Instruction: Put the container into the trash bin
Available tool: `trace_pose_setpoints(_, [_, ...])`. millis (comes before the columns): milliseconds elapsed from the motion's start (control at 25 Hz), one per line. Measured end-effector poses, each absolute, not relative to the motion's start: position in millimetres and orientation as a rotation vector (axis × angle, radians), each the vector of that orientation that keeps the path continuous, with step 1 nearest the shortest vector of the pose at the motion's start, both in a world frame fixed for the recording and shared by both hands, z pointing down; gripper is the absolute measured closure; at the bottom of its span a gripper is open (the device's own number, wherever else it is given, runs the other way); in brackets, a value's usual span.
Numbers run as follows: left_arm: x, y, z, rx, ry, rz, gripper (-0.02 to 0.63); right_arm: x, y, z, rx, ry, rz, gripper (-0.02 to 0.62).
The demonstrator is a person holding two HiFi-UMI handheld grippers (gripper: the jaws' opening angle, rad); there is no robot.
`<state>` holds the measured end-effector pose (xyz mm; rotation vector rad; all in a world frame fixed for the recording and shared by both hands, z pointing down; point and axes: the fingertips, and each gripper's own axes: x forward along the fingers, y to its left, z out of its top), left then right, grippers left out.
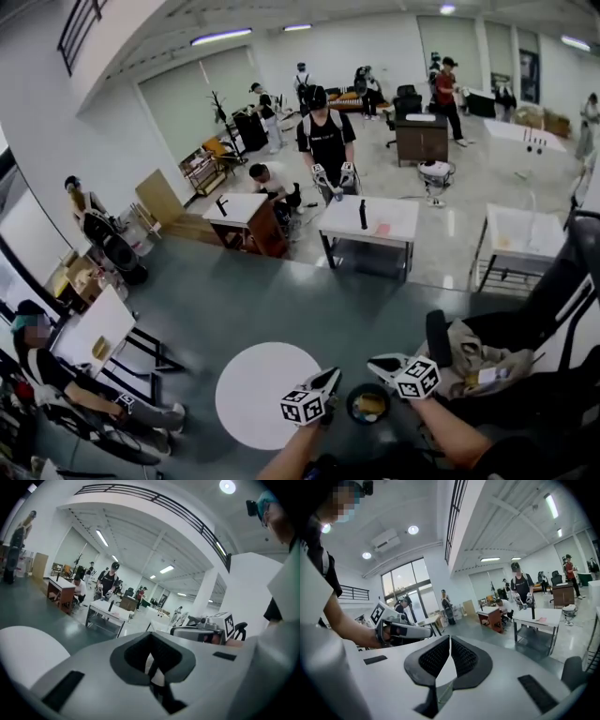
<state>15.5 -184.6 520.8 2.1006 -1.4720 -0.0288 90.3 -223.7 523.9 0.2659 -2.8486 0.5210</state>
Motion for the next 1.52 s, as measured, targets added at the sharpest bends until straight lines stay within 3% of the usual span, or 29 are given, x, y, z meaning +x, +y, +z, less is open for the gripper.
trace_pose_setpoints(360, [-22.2, -143.9, 388.8, 2.269, -1.609, -0.19, 0.604, 73.7, -191.4, 389.8, -0.108, -3.133, 0.439, 0.554])
trace_pose_setpoints(640, [-22.4, -75.0, 320.8, 2.303, -1.725, -0.282, 0.604, 70.3, -135.0, 357.5, -0.574, -3.192, 0.502, 0.554])
trace_pose_setpoints(1080, [-23.0, 20.4, 359.3, 2.166, -1.78, -0.224, 0.604, 59.1, -52.8, 378.0, -1.003, -3.097, 0.629, 0.554])
trace_pose_setpoints(1520, [-66.5, 120.3, 360.9, 2.318, -1.713, -0.207, 0.604, 18.2, 41.6, 365.2, -0.875, -3.095, 0.608, 0.554])
